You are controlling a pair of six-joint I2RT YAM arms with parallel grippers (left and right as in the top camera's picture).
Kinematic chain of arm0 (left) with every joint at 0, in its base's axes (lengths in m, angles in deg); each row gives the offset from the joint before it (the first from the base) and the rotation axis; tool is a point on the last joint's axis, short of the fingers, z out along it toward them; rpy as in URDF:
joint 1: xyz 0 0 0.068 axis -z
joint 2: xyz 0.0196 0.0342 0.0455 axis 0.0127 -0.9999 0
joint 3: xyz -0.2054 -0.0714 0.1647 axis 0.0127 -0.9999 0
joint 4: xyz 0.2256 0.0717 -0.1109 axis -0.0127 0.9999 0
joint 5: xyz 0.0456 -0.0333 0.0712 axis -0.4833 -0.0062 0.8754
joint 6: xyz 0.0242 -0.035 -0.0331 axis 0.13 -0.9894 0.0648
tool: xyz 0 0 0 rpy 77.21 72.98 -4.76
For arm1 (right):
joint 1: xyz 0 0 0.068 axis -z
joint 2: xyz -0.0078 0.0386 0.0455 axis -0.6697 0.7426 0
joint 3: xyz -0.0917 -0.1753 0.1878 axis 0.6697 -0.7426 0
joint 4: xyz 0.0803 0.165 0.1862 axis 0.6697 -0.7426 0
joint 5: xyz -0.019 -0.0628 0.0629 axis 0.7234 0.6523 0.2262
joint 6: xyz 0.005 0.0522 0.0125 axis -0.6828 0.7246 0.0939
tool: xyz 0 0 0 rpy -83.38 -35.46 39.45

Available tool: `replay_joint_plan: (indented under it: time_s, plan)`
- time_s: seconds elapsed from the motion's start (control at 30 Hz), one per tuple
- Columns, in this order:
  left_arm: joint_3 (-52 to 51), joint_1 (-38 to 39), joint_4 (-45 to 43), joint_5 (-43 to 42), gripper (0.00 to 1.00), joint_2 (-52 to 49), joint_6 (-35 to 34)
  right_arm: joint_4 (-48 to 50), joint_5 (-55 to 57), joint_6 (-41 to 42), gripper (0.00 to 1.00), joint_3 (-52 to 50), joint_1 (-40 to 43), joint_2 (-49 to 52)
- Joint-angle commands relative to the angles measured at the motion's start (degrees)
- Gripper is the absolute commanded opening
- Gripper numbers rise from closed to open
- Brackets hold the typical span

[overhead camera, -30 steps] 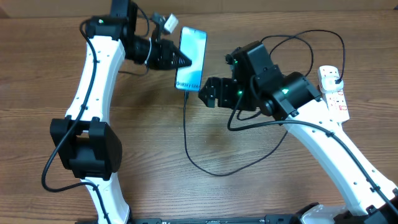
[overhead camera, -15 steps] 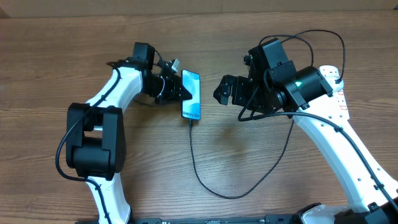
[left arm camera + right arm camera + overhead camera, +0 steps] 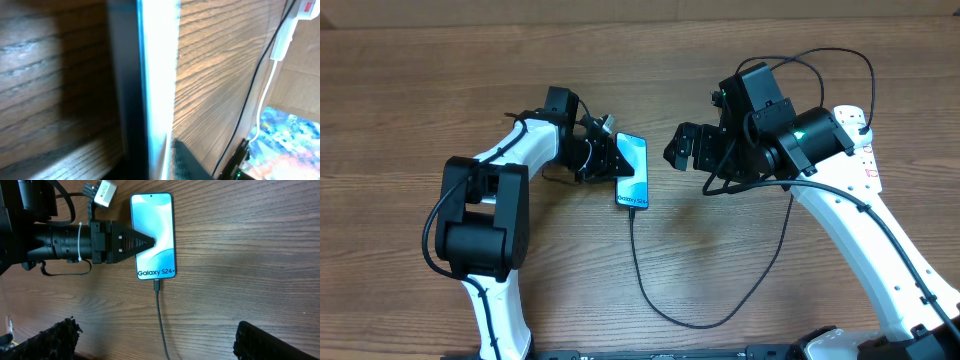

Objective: Plug charger to phone and switch on socket
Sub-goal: 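Raise both grippers away and move the right gripper to the power strip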

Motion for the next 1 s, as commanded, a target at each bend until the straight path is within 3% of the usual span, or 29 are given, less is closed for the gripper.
replay_joint_plan:
  time_s: [0.0, 0.13, 0.17, 0.27, 0.37, 0.43, 0.53, 0.67, 0.87, 0.97]
  plan:
    - [-0.1, -0.3, -0.2, -0.3, 0.33, -0.6, 0.4, 0.3, 0.4, -0.2, 1.0, -0.4, 0.0, -1.3]
    - [0.0, -1.0, 0.4, -0.3, 0.36, -0.6, 1.9, 0.2, 0.4, -0.2, 1.0, -0.4, 0.0, -1.3]
    - [0.0, -1.0, 0.7, -0.3, 0.5, -0.6, 2.2, 0.2, 0.4, -0.2, 1.0, -0.4, 0.0, -1.3]
    - [0.8, -1.1, 3.3, 4.8, 0.72, -0.6, 2.4, 0.2, 0.4, -0.2, 1.0, -0.4, 0.0, -1.3]
    - [2.9, -1.1, 7.8, 13.1, 0.83, -0.6, 3.1, -0.4, 1.1, -0.2, 1.0, -0.4, 0.0, -1.3]
    - [4.4, -1.1, 9.7, 14.4, 0.85, -0.6, 4.0, -1.4, 3.1, -0.2, 1.0, -0.4, 0.0, -1.3]
    - [8.0, -1.1, 13.1, 15.8, 1.0, -0.5, 4.0, -3.5, 6.1, -0.1, 1.0, -0.4, 0.0, -1.3]
    - [16.4, -1.1, 18.9, 20.3, 1.0, 2.9, 4.6, -9.5, 15.0, 3.1, 1.0, -0.4, 4.2, -0.8]
    - [20.5, -1.0, 18.6, 24.9, 1.0, 15.4, 5.1, -11.6, 11.1, -2.3, 1.0, -0.4, 15.0, 3.0]
    - [20.5, -0.9, 16.2, 35.0, 1.0, 26.9, 4.9, -12.0, 10.9, -2.5, 1.0, -0.4, 22.6, 4.3]
